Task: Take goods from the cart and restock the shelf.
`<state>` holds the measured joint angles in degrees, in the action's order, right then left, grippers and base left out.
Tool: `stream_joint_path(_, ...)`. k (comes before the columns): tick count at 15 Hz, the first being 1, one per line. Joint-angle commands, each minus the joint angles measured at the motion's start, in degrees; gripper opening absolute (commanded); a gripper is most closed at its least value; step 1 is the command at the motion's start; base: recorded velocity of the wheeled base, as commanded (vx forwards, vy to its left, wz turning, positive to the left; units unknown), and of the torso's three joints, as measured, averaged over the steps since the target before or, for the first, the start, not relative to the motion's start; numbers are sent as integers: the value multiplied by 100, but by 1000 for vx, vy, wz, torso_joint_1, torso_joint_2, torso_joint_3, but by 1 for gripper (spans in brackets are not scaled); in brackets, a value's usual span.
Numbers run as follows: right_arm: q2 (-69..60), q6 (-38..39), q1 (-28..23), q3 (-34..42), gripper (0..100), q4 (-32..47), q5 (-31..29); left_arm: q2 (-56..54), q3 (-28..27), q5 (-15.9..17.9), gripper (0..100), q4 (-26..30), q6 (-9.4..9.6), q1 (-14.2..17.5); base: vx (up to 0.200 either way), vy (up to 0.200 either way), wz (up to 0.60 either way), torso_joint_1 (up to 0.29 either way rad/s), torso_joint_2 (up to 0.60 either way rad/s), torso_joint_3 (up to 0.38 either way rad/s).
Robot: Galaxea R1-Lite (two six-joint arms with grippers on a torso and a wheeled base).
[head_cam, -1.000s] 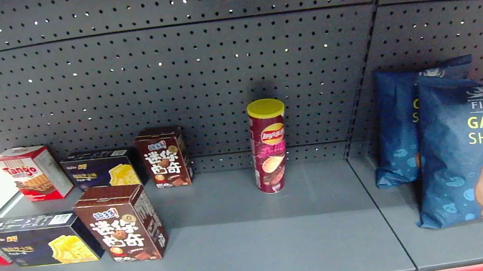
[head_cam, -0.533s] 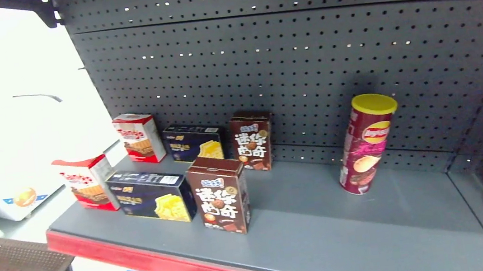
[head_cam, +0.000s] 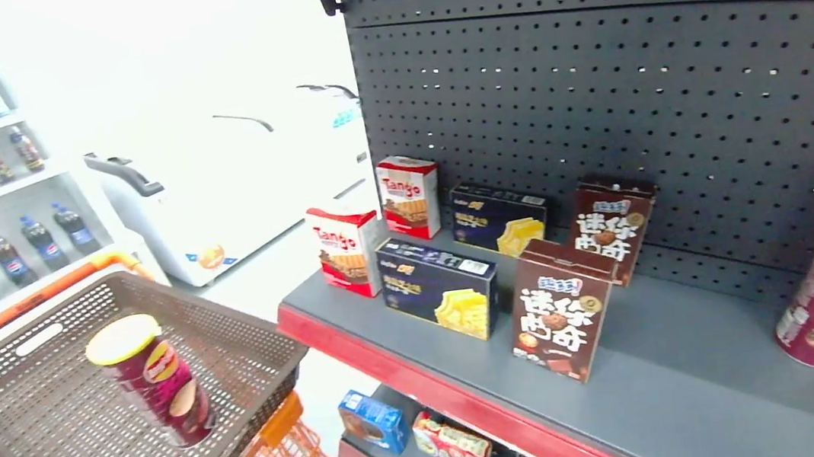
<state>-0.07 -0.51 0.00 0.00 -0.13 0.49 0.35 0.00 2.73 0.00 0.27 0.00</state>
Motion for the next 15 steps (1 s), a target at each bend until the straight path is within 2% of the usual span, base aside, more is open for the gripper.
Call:
stream_joint_path(1,7,-2,0,0,100,-4,4,0,0,-1,100,0,0,0,0,0,600,2,2,7)
stream_joint_path(2,7,60,9,0,100,5,-5,0,0,-1,100,0,0,0,0,0,600,-2,2,-2)
stream_joint_path(8,7,60,9,0,100,-4,-5,0,-18,17,100,-35,114,9,0,0,0,0,0,0)
stream_joint_path(9,7,60,9,0,100,-4,-5,53,-369,70,100,0,263,0,0,0,0,0,0,0)
stream_joint_path(10,7,60,9,0,100,-4,-5,694,-1081,96,100,167,615,-105,0,0,0,0,0,0)
stream_joint_path(11,7,60,9,0,100,-4,-5,1388,-1556,70,100,334,747,-158,0,0,0,0,0,0)
stream_joint_path(12,7,60,9,0,100,-4,-5,1951,-1934,52,100,413,755,-105,0,0,0,0,0,0)
stream_joint_path(13,7,60,9,0,100,-4,-5,2680,-2092,-1,100,334,755,-114,0,0,0,0,0,0)
stream_joint_path(15,7,60,9,0,100,-4,-5,3929,-2610,-502,100,97,738,70,0,0,0,0,0,0)
